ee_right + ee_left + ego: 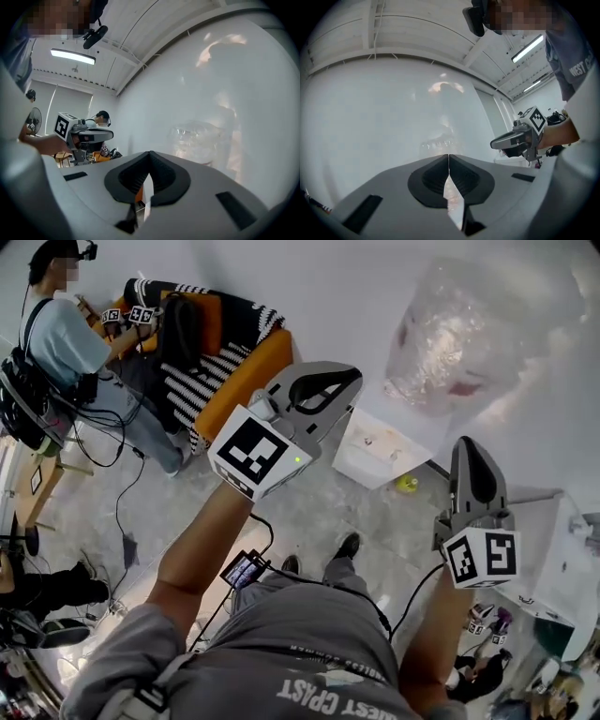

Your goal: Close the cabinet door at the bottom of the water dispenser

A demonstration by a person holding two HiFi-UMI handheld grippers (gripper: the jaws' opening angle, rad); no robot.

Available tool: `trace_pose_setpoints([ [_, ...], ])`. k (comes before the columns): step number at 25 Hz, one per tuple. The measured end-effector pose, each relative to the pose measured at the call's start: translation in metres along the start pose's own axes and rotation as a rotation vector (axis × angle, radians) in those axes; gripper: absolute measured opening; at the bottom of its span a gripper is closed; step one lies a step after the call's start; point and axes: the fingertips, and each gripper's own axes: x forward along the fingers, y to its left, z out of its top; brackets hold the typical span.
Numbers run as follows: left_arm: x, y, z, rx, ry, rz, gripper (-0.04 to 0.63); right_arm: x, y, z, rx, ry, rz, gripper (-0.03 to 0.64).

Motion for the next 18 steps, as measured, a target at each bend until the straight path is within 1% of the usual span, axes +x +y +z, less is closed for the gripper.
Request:
trace_pose_setpoints([
  [8, -0.034, 0.001, 0.014, -0.009, -0.024, 0.024, 0.017, -0.012, 0.025, 0.023, -0.055, -0.022, -0.008, 0.028],
  [13, -0.045, 0.001, 0.020, -0.006, -0.039, 0.032, 0.017, -0.018, 0.026, 0.029, -0.067, -0.025, -0.027, 0.028],
  [18, -0.055, -0.001, 0.021, -0.008, -0.047, 0.035, 0.017, -0.023, 0.032, 0.032, -0.082, -0.028, -0.022, 0.028],
])
